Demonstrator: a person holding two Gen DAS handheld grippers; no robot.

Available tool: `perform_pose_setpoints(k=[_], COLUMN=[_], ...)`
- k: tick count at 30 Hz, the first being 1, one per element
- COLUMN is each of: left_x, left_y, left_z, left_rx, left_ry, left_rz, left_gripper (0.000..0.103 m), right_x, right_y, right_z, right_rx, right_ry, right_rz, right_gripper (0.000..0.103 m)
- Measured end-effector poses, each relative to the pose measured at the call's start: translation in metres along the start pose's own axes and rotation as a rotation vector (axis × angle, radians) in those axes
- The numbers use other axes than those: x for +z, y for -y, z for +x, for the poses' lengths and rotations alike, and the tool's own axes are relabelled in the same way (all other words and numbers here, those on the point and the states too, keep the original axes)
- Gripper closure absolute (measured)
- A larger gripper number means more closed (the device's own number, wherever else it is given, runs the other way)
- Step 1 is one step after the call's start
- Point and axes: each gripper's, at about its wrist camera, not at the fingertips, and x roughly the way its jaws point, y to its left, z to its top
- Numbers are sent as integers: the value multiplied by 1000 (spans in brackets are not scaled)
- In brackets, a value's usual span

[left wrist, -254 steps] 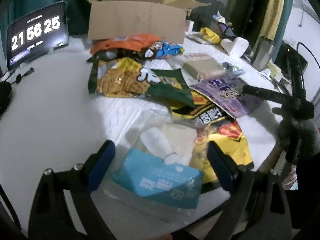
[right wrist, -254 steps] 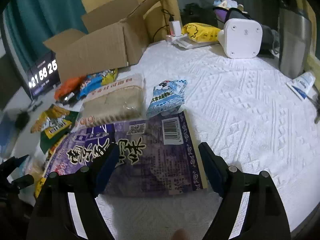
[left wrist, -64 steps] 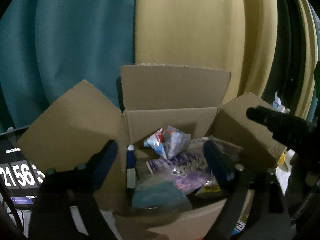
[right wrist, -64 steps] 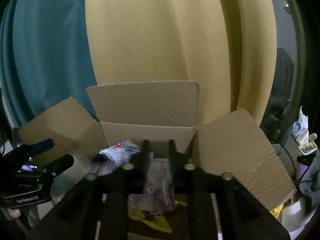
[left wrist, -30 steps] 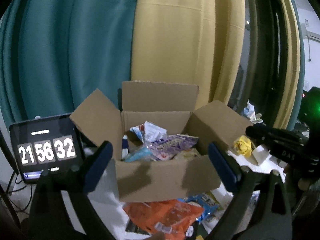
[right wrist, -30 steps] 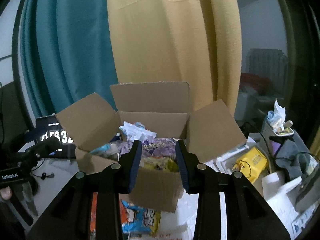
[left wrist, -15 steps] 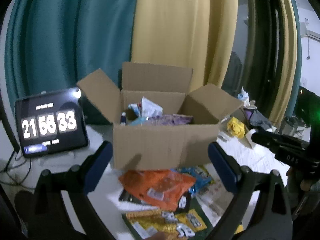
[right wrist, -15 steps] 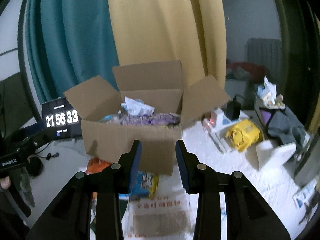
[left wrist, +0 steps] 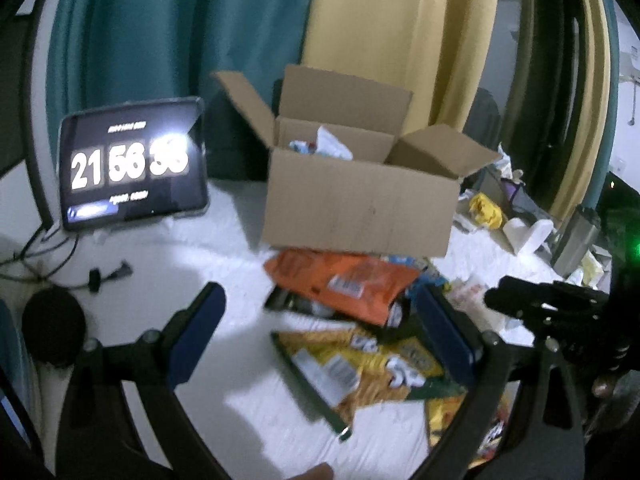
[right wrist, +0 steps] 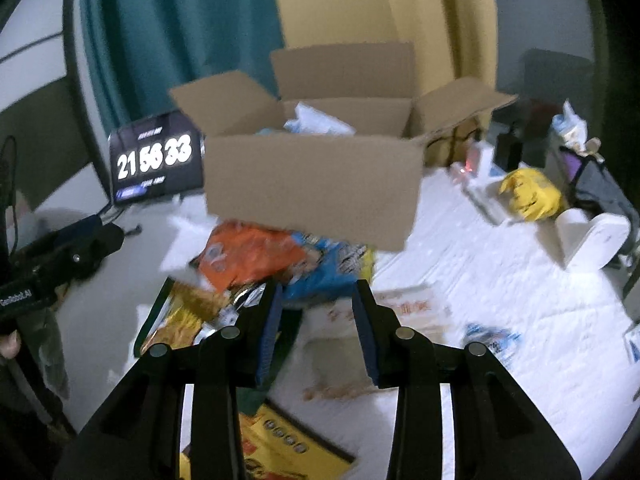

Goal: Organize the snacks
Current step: 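Grasp the green-yellow chip bag with the right gripper while the left grasps the yellow bag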

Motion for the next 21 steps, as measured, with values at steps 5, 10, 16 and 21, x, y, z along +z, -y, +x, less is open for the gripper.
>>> perform_pose_setpoints(k=[5, 10, 16, 21], left_x=[-21, -35, -42, -45], left_y=[-16, -36, -55, -64], left_z=[-4, -1, 0, 2], left_rx=[9, 31, 42, 44], left_ry=[-25, -51, -63, -66], left_rz=[-31, -61, -86, -110], left_gripper=[6, 6, 6, 6], right_x=[-12, -18, -24, -23], right_y=[-20, -43, -65, -77], right_z=[20, 40, 71, 83], right_rx=[58, 90, 101, 87], right_ry=[-68, -132, -226, -262], right_rz=[-31, -84, -130, -189], right_gripper=[40, 34, 34, 33])
